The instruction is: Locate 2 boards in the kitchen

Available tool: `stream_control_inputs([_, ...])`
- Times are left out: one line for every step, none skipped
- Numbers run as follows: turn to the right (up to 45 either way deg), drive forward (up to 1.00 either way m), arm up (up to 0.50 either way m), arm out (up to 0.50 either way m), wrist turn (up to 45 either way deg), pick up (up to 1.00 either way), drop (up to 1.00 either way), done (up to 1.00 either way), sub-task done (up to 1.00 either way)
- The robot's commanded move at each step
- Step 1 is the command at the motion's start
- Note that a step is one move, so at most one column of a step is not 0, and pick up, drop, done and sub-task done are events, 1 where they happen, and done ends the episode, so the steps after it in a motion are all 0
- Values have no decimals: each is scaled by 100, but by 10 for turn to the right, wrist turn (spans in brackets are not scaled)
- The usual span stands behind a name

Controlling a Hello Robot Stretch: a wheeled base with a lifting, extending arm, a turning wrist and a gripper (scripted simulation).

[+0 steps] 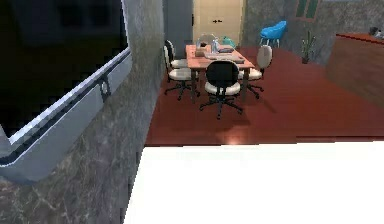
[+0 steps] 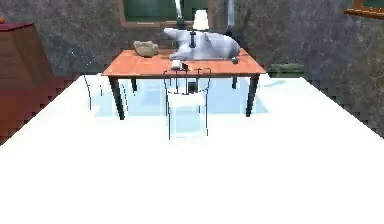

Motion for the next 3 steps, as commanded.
stream_control_inputs([450, 0, 0, 0, 0, 0, 0, 0, 0])
stream_control_inputs([450, 0, 0, 0, 0, 0, 0, 0, 0])
stream_control_inputs([390, 0, 0, 0, 0, 0, 0, 0, 0])
